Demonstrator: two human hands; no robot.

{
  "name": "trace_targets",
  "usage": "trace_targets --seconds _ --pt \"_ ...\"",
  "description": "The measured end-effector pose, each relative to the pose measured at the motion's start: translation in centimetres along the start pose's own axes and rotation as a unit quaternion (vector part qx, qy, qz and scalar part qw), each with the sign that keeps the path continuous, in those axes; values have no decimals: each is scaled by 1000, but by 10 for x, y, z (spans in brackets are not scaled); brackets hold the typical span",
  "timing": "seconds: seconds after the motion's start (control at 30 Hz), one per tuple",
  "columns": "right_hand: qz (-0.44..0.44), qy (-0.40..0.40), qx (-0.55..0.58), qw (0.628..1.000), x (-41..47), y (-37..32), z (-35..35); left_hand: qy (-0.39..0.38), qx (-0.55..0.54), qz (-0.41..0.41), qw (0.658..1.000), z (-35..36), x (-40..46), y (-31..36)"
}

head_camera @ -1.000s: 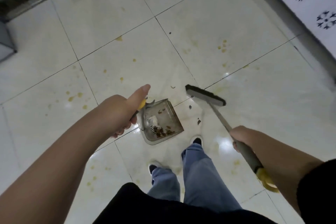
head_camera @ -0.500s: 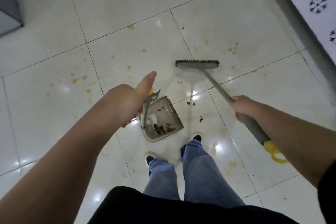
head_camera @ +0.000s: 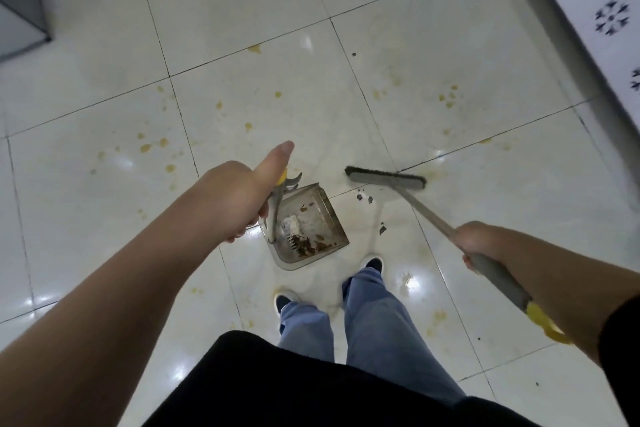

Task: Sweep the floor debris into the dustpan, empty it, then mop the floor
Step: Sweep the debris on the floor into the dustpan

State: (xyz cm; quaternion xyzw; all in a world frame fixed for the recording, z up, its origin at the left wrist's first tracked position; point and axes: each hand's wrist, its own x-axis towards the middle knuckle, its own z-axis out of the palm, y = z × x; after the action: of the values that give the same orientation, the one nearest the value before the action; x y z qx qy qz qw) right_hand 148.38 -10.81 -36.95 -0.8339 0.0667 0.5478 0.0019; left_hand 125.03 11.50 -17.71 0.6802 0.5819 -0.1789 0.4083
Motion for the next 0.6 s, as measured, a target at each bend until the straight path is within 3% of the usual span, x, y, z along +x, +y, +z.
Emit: trace_targets --seconds 0.17,0.3,0.47,0.6 --pt "-33 0 76 997 -4 31 -3 1 -10 0 1000 0 4 5" --pt "-51 12 118 992 7 17 6 -4 -16 -13 1000 0 5 11" --pt "-37 40 24 998 12 -1 24 0 -15 -23 1000 6 5 18" --pt "-18 -2 -16 1000 11 37 45 -8 -7 -21 1000 7 7 24"
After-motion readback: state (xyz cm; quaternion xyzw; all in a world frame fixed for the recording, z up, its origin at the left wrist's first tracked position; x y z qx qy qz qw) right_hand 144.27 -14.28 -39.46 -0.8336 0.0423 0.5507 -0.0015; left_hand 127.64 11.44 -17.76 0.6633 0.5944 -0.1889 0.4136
